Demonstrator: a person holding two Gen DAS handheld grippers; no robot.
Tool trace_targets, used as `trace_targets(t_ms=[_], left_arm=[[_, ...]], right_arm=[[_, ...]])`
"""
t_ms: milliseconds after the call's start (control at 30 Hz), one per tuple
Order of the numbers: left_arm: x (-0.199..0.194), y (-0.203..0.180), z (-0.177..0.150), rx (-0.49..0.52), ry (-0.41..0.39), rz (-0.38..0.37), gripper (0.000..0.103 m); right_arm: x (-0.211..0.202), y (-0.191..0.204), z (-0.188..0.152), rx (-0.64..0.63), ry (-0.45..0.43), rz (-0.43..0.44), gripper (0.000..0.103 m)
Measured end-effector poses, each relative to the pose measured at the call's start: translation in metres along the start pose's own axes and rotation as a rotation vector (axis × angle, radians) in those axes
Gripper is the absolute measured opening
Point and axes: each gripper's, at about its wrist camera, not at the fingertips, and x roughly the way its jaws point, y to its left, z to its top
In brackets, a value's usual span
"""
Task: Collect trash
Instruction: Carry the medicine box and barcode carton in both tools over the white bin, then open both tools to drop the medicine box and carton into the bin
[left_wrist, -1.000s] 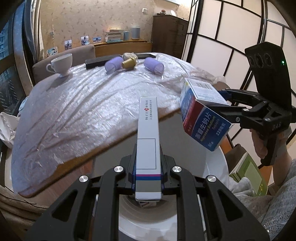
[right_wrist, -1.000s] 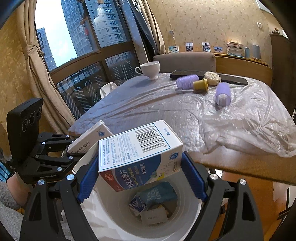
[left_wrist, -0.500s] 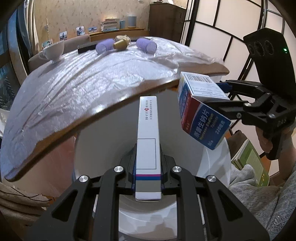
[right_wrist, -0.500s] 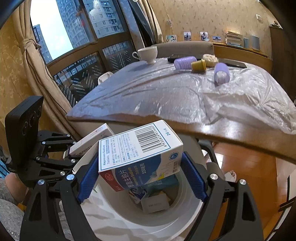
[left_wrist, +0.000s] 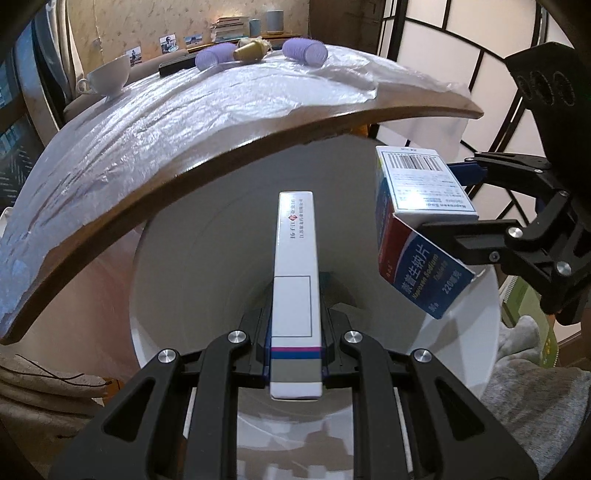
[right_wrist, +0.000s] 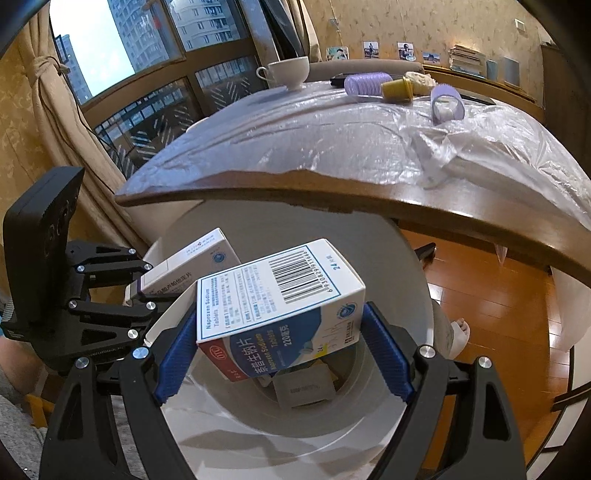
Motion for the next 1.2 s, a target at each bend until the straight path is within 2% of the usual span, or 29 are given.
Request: trace_targets(t_ms=[433, 1100, 1133, 1167, 1200], left_arm=[[0.016, 0.005, 0.002, -0.019, 0.034, 0.013, 0.02], [0.029, 0.003, 0.008, -0.012, 0.057, 0.02, 0.02], [0.03, 0.003, 0.008, -0.007, 0.06, 0.015, 0.023], [0.031, 0.003, 0.008, -0.008, 0.062, 0.019, 0.031], [0.031, 0.003, 0.009, -0.013, 0.061, 0.032, 0.053]], right_arm=[[0.014, 0.002, 0.0, -0.021, 0.021, -0.036, 0.083], [0.021, 0.002, -0.002, -0.013, 0.038, -0.043, 0.084], [0.022, 0.002, -0.002, -0.014, 0.04, -0.041, 0.084], [0.022, 0.003, -0.003, -0.014, 0.041, -0.041, 0.085], [0.022, 0.002, -0.002, -0.013, 0.043, -0.043, 0.086]])
